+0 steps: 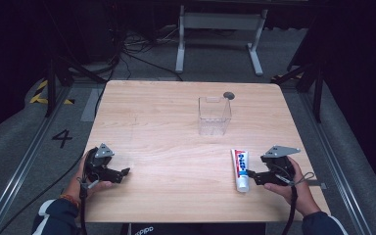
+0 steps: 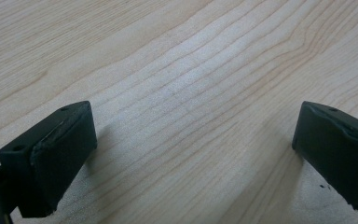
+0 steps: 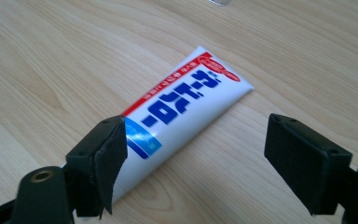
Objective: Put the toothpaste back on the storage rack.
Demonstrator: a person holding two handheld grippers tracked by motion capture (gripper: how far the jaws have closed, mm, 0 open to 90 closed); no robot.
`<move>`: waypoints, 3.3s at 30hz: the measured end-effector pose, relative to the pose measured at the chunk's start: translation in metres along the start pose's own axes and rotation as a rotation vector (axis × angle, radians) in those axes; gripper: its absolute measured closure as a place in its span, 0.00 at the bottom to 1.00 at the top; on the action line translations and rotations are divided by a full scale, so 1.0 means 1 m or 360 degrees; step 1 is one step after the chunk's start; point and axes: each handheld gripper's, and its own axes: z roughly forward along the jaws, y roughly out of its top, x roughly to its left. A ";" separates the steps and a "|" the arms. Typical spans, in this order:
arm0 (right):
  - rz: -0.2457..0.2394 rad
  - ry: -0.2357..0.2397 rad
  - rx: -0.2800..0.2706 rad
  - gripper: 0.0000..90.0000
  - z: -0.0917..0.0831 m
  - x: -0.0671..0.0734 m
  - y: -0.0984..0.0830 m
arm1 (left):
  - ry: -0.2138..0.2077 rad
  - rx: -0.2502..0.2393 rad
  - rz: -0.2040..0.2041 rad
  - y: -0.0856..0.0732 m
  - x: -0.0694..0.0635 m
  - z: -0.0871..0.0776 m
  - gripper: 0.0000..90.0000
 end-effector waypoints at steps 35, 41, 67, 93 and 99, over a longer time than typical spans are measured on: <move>0.0101 -0.0019 0.0284 0.22 0.058 0.007 0.028 | -0.0004 0.0001 -0.0013 0.000 -0.001 0.000 0.00; 0.0128 -0.0030 0.0345 0.28 0.065 0.006 0.031 | 0.0000 0.0000 0.0003 0.000 0.000 0.000 0.00; -0.0005 0.0001 0.0432 0.68 0.063 0.009 0.041 | 0.0002 -0.0002 0.0005 0.000 0.000 0.000 0.00; 0.0000 0.0136 0.0105 0.76 0.024 0.003 0.046 | 0.0003 -0.0002 -0.0003 0.000 0.000 0.000 0.00; -0.0009 0.0146 0.0027 0.76 0.016 0.004 0.048 | 0.0002 -0.0002 -0.0004 0.000 0.000 0.000 0.00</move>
